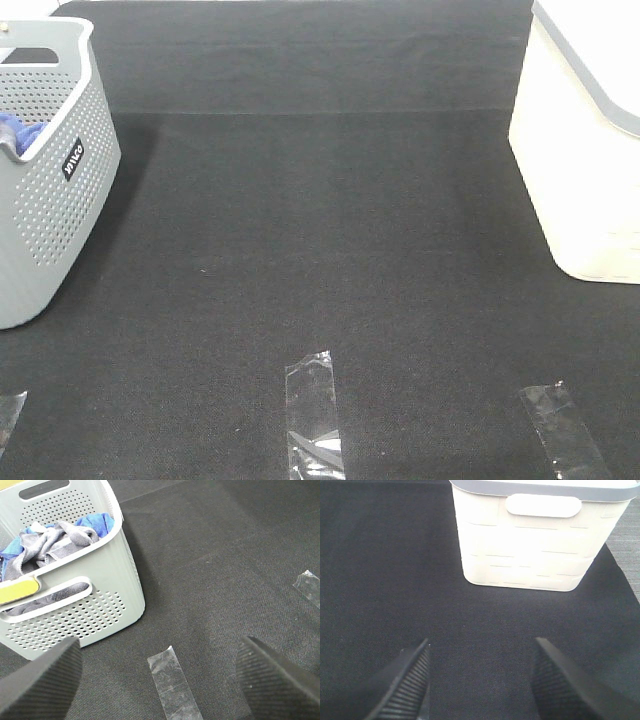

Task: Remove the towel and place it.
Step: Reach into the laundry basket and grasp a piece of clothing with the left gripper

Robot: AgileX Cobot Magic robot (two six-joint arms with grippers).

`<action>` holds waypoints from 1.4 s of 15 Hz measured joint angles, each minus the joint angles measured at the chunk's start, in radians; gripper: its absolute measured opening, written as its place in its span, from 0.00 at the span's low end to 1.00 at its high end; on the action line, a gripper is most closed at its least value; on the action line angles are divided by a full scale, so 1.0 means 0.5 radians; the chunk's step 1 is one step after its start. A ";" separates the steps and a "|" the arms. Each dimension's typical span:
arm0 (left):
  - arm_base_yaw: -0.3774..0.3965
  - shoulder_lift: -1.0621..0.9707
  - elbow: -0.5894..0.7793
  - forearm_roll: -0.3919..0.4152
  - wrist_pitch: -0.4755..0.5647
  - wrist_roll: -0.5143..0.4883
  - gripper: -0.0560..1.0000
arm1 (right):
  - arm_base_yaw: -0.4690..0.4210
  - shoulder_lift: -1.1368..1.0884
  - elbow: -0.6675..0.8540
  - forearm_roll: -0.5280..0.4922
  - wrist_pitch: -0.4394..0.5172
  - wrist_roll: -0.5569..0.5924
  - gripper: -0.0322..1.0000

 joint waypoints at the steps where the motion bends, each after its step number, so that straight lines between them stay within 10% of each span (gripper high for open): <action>1: 0.000 0.000 0.000 0.000 0.000 0.000 0.81 | 0.000 0.000 0.000 0.000 0.000 0.000 0.58; 21: 0.000 0.000 0.000 0.000 0.000 0.000 0.81 | 0.000 0.000 0.000 0.000 0.000 0.000 0.58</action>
